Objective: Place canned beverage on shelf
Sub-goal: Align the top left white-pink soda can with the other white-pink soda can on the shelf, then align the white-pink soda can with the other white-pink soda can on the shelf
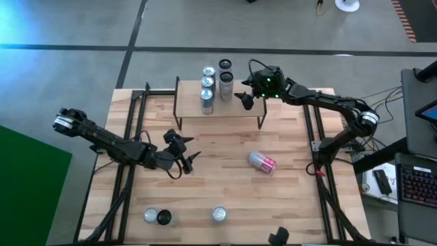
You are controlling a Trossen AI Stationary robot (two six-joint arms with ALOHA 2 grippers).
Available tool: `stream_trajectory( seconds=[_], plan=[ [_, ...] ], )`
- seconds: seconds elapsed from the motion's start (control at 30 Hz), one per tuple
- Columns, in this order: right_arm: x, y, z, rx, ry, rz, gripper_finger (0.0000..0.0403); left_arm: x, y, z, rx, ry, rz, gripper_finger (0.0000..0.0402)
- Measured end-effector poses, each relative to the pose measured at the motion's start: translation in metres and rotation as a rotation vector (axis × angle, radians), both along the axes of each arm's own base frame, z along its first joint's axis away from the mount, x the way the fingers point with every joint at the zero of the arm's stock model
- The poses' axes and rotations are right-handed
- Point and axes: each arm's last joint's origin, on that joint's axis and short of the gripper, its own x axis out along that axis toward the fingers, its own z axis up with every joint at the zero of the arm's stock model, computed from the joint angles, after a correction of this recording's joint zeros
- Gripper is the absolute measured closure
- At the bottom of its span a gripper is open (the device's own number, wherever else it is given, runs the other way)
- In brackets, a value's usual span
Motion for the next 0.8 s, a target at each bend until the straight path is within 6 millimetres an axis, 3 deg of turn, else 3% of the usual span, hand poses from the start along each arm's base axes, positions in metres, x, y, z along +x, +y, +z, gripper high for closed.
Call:
stream_trajectory(
  seconds=[0.23, 0.47, 0.63, 0.8],
  plan=[
    [-0.026, 0.031, -0.022, 0.097, -0.049, -0.031, 0.0061, 0.000, -0.011, 0.007, -0.006, 0.005, -0.040, 0.0106],
    [-0.048, 0.099, -0.045, 0.040, -0.221, 0.063, 0.0074, -0.009, -0.038, 0.033, -0.030, 0.096, -0.109, 0.0106],
    [-0.062, 0.143, -0.061, 0.029, -0.356, 0.133, 0.0076, -0.021, -0.072, 0.065, -0.081, 0.136, -0.192, 0.0106],
    [-0.067, 0.170, -0.076, 0.043, -0.383, 0.174, 0.0076, -0.031, -0.119, 0.085, -0.135, 0.052, -0.282, 0.0106]
  ],
)
